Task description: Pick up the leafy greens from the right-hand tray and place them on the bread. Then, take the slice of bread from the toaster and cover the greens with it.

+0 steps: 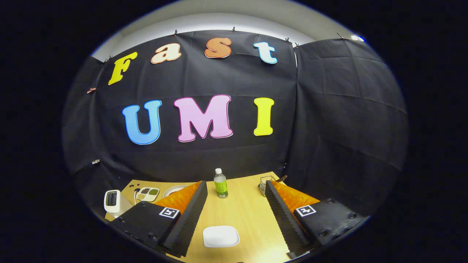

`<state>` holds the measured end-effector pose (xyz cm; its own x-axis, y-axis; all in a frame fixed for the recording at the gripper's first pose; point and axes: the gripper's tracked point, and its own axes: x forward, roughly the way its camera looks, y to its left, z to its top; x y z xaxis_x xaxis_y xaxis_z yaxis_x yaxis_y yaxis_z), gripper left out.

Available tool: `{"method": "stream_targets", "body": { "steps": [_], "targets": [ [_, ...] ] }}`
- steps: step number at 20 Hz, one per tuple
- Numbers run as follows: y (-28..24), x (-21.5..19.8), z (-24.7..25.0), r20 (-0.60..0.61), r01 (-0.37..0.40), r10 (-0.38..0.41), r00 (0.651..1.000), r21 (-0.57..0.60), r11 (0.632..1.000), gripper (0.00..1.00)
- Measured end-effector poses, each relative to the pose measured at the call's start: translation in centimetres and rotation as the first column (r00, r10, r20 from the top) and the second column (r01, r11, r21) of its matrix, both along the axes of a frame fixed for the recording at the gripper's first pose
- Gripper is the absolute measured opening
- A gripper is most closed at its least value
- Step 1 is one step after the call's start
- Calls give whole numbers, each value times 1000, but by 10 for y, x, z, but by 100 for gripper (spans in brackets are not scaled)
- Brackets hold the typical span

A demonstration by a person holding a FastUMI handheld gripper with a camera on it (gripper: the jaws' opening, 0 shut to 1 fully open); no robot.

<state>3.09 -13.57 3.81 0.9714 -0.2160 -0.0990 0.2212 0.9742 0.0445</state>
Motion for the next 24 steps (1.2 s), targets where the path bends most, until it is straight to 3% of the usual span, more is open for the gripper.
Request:
{"method": "stream_targets", "body": {
  "steps": [5,11,24],
  "targets": [
    [-20,-8,-13,-25,-48,50,998,75,996,99],
    [-28,2,-35,-69,-181,182,981,17,983,99],
    [-14,9,-53,-88,-353,352,932,0,936,99]
  ]
}}
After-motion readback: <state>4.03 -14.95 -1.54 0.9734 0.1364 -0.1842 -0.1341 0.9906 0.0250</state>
